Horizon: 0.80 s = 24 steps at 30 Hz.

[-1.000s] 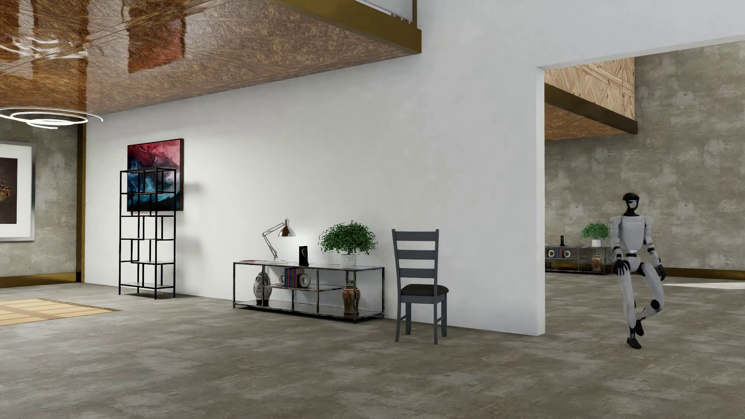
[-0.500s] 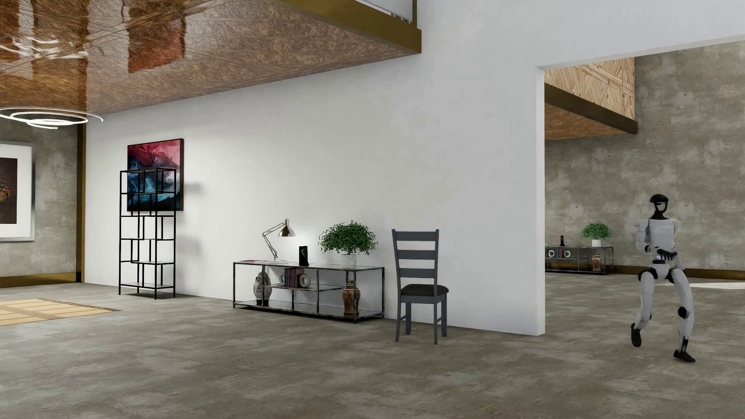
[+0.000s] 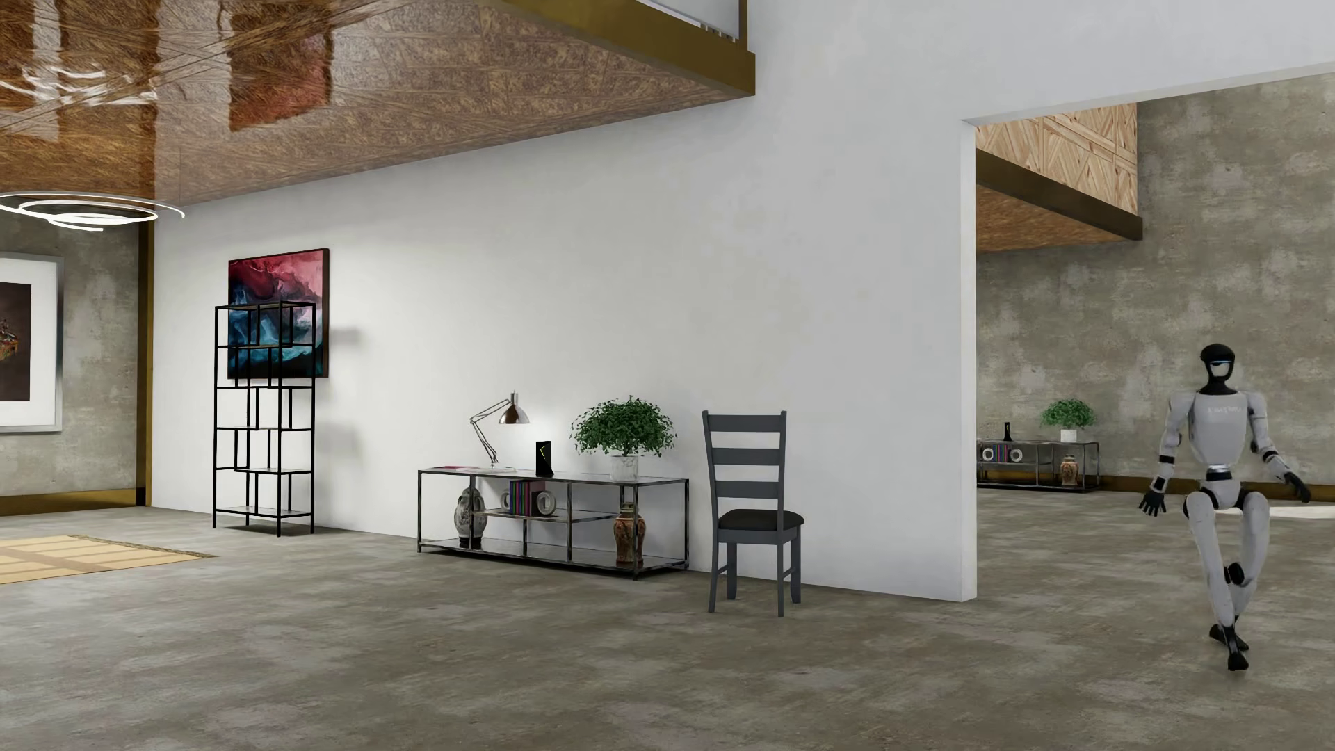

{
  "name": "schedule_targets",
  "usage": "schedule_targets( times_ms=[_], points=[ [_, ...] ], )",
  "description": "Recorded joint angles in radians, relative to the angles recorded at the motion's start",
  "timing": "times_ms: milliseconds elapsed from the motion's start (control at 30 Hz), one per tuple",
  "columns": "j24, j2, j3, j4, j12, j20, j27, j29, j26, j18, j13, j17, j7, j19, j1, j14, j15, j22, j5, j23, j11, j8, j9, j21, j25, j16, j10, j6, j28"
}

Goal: Walk towards the shelves

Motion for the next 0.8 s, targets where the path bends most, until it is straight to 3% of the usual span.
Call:
schedule_targets(
  times_ms=[33, 67, 100, 167, 200, 267, 300, 367, 467, 533, 567, 600, 633, 667, 733, 767, 800],
  points=[
    [-0.016, 0.007, -0.007, 0.019, 0.035, 0.007, -0.009, 0.024, 0.017, -0.011, -0.004, 0.011, 0.016, -0.076, 0.038, 0.04, 0.051, -0.01, 0.007, -0.017, 0.069, -0.019, 0.003, -0.023, -0.012, 0.004, 0.04, 0.011, -0.005],
    [-0.007, 0.024, -0.016, 0.046, 0.071, -0.004, -0.004, -0.002, 0.024, 0.003, -0.01, 0.028, 0.021, -0.152, 0.058, 0.099, 0.099, 0.004, 0.011, -0.047, 0.147, -0.031, 0.006, -0.047, -0.033, 0.012, 0.111, 0.028, -0.018],
    [0.021, 0.035, -0.025, 0.088, 0.106, -0.017, 0.016, -0.063, 0.049, 0.035, -0.024, 0.06, 0.025, -0.181, 0.037, 0.21, 0.072, 0.044, 0.027, -0.08, 0.228, -0.034, 0.012, -0.08, -0.043, 0.023, 0.247, 0.05, -0.042],
    [0.086, 0.094, -0.025, 0.217, 0.167, -0.035, 0.103, -0.218, 0.129, 0.04, -0.112, 0.137, 0.03, -0.197, -0.088, 0.421, -0.022, 0.165, 0.106, -0.122, 0.298, -0.027, 0.023, -0.157, -0.005, 0.037, 0.631, 0.097, -0.149],
    [0.115, 0.142, -0.016, 0.253, 0.195, -0.039, 0.151, -0.305, 0.175, 0.07, -0.188, 0.169, 0.0, -0.192, -0.182, 0.457, -0.059, 0.233, 0.156, -0.129, 0.293, -0.009, 0.028, -0.188, 0.033, 0.039, 0.801, 0.118, -0.218],
    [0.144, 0.256, 0.01, 0.282, 0.272, -0.02, 0.185, -0.392, 0.214, 0.116, -0.373, 0.201, -0.078, -0.183, -0.393, 0.363, -0.099, 0.317, 0.254, -0.114, 0.229, 0.05, 0.034, -0.176, 0.092, 0.041, 1.029, 0.144, -0.311],
    [0.149, 0.319, 0.026, 0.294, 0.326, -0.002, 0.152, -0.41, 0.208, 0.107, -0.467, 0.205, -0.111, -0.178, -0.488, 0.371, -0.109, 0.325, 0.296, -0.106, 0.183, 0.091, 0.034, -0.144, 0.115, 0.037, 1.074, 0.151, -0.328],
    [0.137, 0.432, 0.06, 0.304, 0.442, 0.056, 0.013, -0.397, 0.184, 0.102, -0.634, 0.191, -0.16, -0.172, -0.648, 0.386, -0.141, 0.287, 0.359, -0.12, 0.118, 0.188, 0.027, -0.023, 0.153, 0.025, 1.023, 0.158, -0.337],
    [0.087, 0.56, 0.101, 0.312, 0.586, 0.144, -0.175, -0.362, 0.126, 0.136, -0.842, 0.107, -0.14, -0.165, -0.756, 0.399, -0.225, 0.191, 0.408, -0.225, 0.097, 0.316, 0.023, 0.24, 0.113, -0.03, 0.583, 0.169, -0.286],
    [0.087, 0.64, 0.112, 0.228, 0.625, 0.161, -0.204, -0.362, 0.116, 0.072, -0.913, 0.05, -0.167, -0.163, -0.721, 0.429, -0.276, 0.164, 0.422, -0.348, 0.072, 0.356, 0.019, 0.34, 0.079, -0.063, 0.055, 0.176, -0.262],
    [0.09, 0.686, 0.114, 0.172, 0.633, 0.164, -0.207, -0.363, 0.117, 0.015, -0.914, 0.032, -0.216, -0.16, -0.706, 0.408, -0.3, 0.153, 0.424, -0.416, 0.062, 0.362, 0.019, 0.359, 0.073, -0.071, -0.14, 0.177, -0.262],
    [0.104, 0.729, 0.111, 0.133, 0.632, 0.156, -0.203, -0.378, 0.111, -0.095, -0.892, 0.021, -0.215, -0.156, -0.713, 0.363, -0.326, 0.147, 0.423, -0.479, 0.065, 0.354, 0.021, 0.354, 0.091, -0.068, -0.197, 0.177, -0.275],
    [0.118, 0.774, 0.109, 0.095, 0.619, 0.151, -0.19, -0.395, 0.108, -0.058, -0.854, 0.011, -0.206, -0.15, -0.716, 0.399, -0.337, 0.146, 0.419, -0.527, 0.068, 0.333, 0.021, 0.336, 0.124, -0.063, -0.166, 0.177, -0.277],
    [0.129, 0.816, 0.111, 0.068, 0.608, 0.161, -0.161, -0.391, 0.117, -0.052, -0.808, 0.005, -0.213, -0.152, -0.732, 0.42, -0.334, 0.144, 0.416, -0.548, 0.086, 0.315, 0.02, 0.321, 0.155, -0.06, -0.048, 0.174, -0.26],
    [0.111, 0.887, 0.126, 0.034, 0.607, 0.22, -0.088, -0.376, 0.136, 0.083, -0.729, -0.004, -0.236, -0.132, -0.701, 0.51, -0.25, 0.112, 0.399, -0.491, 0.15, 0.303, 0.008, 0.314, 0.193, -0.087, 0.09, 0.158, -0.203],
    [0.072, 0.882, 0.134, 0.045, 0.615, 0.262, -0.041, -0.365, 0.137, 0.122, -0.708, -0.011, -0.2, -0.131, -0.7, 0.47, -0.181, 0.094, 0.378, -0.413, 0.236, 0.304, 0.005, 0.322, 0.176, -0.11, 0.17, 0.144, -0.161],
    [0.037, 0.835, 0.14, 0.059, 0.622, 0.289, 0.01, -0.333, 0.132, 0.124, -0.69, -0.007, -0.166, -0.102, -0.697, 0.391, -0.081, 0.094, 0.349, -0.296, 0.388, 0.299, 0.004, 0.318, 0.161, -0.125, 0.25, 0.126, -0.123]
  ],
)
